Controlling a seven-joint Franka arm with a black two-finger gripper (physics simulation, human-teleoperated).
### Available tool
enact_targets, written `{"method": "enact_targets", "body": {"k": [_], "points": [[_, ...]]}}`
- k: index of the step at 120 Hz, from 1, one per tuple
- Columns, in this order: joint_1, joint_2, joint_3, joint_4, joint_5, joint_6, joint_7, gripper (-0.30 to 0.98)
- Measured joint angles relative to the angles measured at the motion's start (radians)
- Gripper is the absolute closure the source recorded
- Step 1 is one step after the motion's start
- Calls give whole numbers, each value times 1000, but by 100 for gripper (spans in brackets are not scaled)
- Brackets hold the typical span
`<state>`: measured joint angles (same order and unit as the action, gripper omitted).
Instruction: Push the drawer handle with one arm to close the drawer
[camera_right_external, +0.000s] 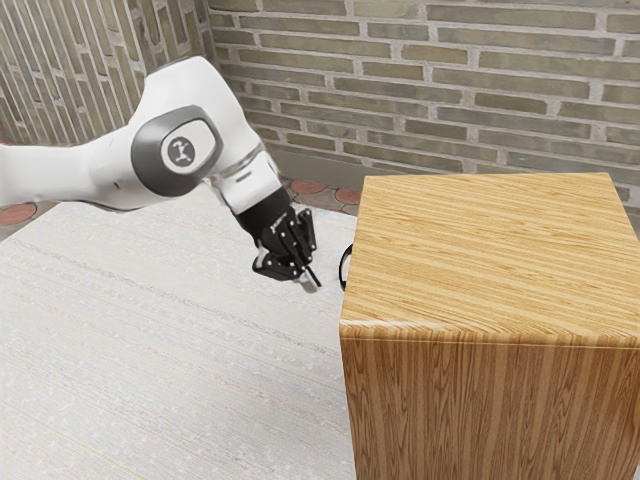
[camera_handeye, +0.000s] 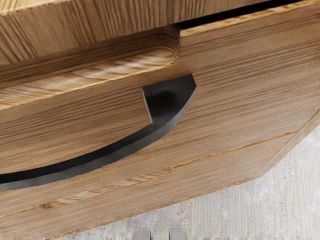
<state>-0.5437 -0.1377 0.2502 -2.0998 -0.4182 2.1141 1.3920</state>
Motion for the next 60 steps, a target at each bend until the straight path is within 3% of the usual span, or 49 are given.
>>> {"method": "enact_targets", "body": {"k": [11,39,60], "points": [[4,-54,2,-48,14,-1,0,73],[84,-156,-4,-101,76,-3,-4,28],[111,-248,2,87,329,-163,-182,14]]}}
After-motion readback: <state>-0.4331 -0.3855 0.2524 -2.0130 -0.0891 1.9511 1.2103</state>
